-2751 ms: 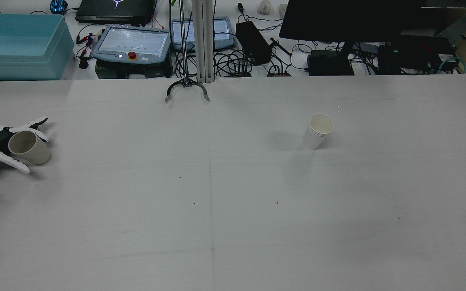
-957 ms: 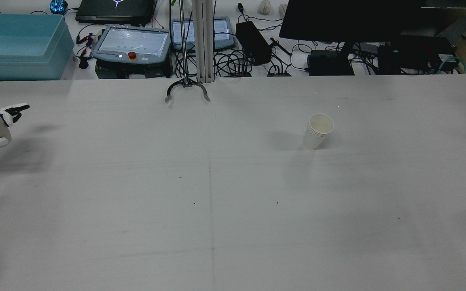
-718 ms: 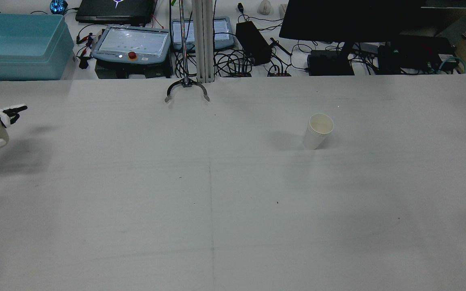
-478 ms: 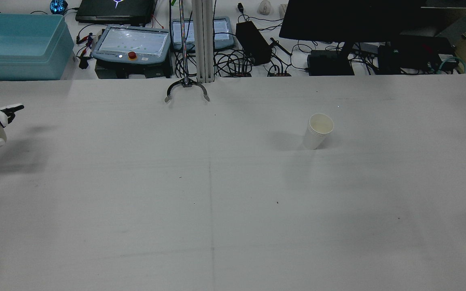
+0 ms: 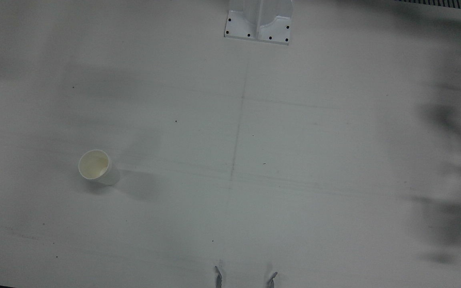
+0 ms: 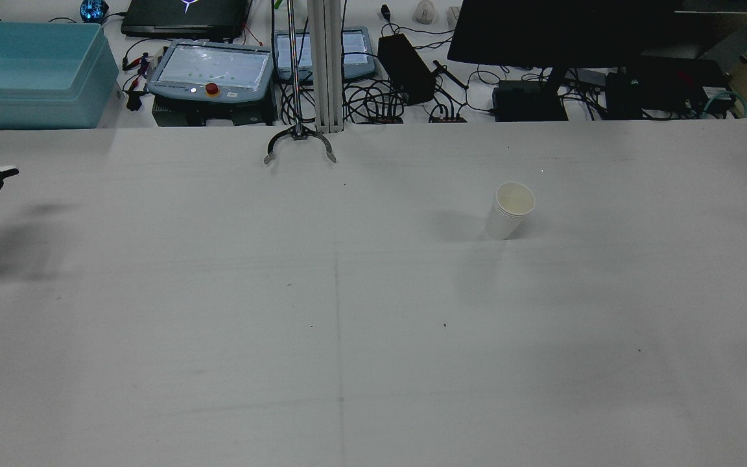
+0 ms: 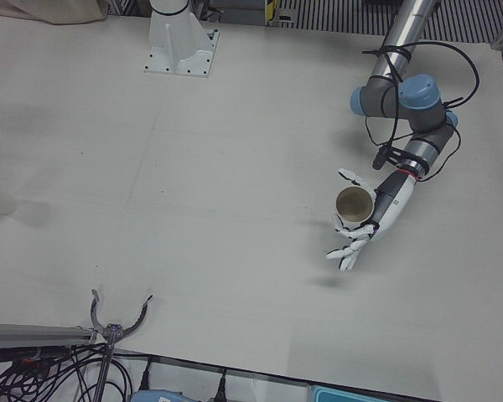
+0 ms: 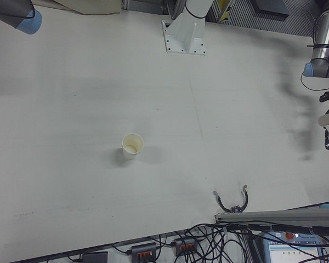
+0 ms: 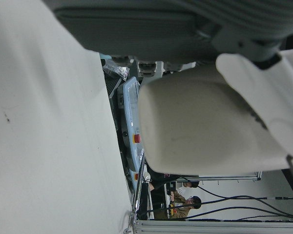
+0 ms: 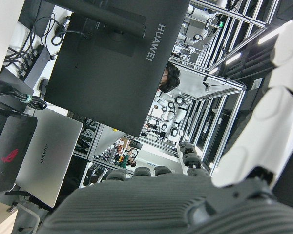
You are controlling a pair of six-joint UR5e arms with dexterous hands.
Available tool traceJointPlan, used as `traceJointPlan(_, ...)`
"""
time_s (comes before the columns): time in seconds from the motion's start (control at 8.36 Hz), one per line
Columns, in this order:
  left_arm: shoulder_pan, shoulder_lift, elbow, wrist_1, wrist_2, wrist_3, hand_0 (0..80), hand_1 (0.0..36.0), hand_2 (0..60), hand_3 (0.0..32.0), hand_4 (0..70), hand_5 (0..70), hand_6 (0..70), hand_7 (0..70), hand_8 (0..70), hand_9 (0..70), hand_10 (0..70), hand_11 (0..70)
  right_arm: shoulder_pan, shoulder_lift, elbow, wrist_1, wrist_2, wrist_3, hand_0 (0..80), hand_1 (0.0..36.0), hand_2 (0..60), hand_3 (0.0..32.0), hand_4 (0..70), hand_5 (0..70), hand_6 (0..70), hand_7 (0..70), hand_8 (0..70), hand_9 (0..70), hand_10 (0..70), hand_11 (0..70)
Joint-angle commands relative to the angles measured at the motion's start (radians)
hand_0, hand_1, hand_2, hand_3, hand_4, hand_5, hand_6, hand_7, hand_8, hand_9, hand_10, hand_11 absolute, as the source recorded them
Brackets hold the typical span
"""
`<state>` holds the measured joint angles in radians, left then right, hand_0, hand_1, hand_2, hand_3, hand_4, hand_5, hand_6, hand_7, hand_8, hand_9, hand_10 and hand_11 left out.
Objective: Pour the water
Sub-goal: 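Lift the beige cup with the left hand and draw it toward the robot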
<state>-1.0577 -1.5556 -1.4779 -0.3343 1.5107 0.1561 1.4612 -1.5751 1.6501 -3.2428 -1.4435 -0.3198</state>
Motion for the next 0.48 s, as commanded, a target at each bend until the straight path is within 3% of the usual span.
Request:
traceJointPlan(0.0, -0.044, 0.031, -0.015, -0.002, -0.004, 0.003, 37.4, 0.0, 13.2, 0.0, 70.0, 48.8, 14.5, 12.1, 4.7, 3.8, 0.7, 0.0, 0.022, 0.000, 0.010, 0.000, 0.000, 0.002, 41.3, 11.4, 14.9, 0.0, 0.2, 6.8, 0.0, 0.0, 0.0, 0.0, 0.0, 0.0)
traceJointPlan(0.12, -0.045, 0.044, -0.022, 0.000, -0.006, 0.005, 37.4, 0.7, 25.7, 0.0, 70.0, 52.0, 15.0, 11.1, 5.4, 4.2, 1.1, 0.2, 0.025, -0.002, 0.011, 0.000, 0.000, 0.002, 41.3, 11.4, 14.9, 0.0, 0.3, 6.8, 0.0, 0.0, 0.0, 0.0, 0.0, 0.0)
traceJointPlan(0.24, -0.047, 0.046, -0.022, 0.001, -0.006, 0.005, 34.7, 8.3, 57.8, 0.0, 70.0, 56.7, 16.1, 11.3, 6.6, 5.4, 2.1, 1.9, 0.028, -0.002, 0.013, 0.000, 0.000, 0.004, 41.2, 11.4, 15.0, 0.0, 0.3, 7.0, 0.0, 0.0, 0.0, 0.0, 0.0, 0.0)
traceJointPlan(0.36, -0.048, 0.048, -0.022, 0.005, -0.007, 0.005, 41.1, 25.4, 60.0, 0.0, 70.0, 62.2, 18.0, 12.9, 8.6, 7.3, 3.9, 5.4, 0.036, 0.000, 0.014, 0.002, 0.000, 0.004, 41.2, 11.3, 14.8, 0.0, 0.3, 7.0, 0.0, 0.0, 0.0, 0.0, 0.0, 0.0)
